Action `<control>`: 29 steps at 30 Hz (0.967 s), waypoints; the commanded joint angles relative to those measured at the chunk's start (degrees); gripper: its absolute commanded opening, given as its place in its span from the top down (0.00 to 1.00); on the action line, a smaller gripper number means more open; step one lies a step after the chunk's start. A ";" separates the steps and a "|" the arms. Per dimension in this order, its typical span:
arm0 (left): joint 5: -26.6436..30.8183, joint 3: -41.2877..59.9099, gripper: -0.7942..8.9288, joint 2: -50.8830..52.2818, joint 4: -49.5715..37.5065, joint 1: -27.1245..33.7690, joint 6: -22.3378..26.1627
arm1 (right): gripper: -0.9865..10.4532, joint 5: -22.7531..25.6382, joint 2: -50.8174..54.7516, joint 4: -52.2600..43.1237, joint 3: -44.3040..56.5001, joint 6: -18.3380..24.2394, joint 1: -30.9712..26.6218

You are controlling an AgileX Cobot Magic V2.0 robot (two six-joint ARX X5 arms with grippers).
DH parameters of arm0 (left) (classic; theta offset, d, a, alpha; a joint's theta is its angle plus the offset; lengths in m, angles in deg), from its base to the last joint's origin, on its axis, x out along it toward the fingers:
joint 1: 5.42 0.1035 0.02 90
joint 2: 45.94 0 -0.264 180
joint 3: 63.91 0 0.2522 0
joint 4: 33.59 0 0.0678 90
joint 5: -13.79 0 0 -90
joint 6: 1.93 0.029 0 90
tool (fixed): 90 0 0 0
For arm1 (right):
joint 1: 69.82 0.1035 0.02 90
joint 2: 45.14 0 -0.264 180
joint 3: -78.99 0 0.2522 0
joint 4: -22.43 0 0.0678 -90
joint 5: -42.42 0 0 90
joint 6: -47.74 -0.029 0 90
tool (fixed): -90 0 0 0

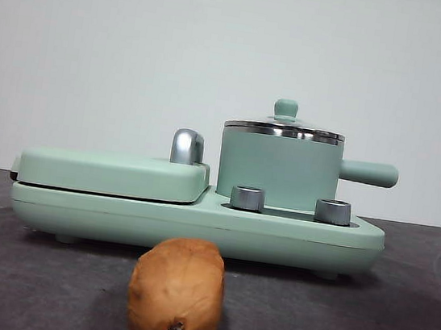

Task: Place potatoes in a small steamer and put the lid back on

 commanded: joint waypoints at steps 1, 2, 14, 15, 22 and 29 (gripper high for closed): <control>-0.26 0.81 0.91 -0.42 -0.11 -0.31 -4.39 | 0.90 -0.74 -0.04 -0.26 -1.31 -5.31 0.28; -0.35 0.46 0.91 -0.70 -0.04 -0.52 -5.62 | 0.90 -0.90 -0.04 -0.02 -2.08 -6.54 0.33; -8.13 -11.43 0.91 -12.02 0.11 -3.30 -8.79 | 0.90 -1.68 -9.27 11.39 -20.06 -13.53 2.47; -9.20 -12.70 0.91 -13.53 0.15 -3.45 -8.76 | 0.90 -1.88 -10.56 12.33 -21.68 -13.51 2.69; -17.70 -23.74 0.91 -25.59 0.92 -4.44 -7.56 | 0.90 -9.33 -18.34 14.29 -31.43 -13.33 3.30; -25.73 -37.16 0.91 -38.14 2.58 -5.66 -6.51 | 0.90 -21.55 -27.02 15.69 -40.04 -7.48 3.30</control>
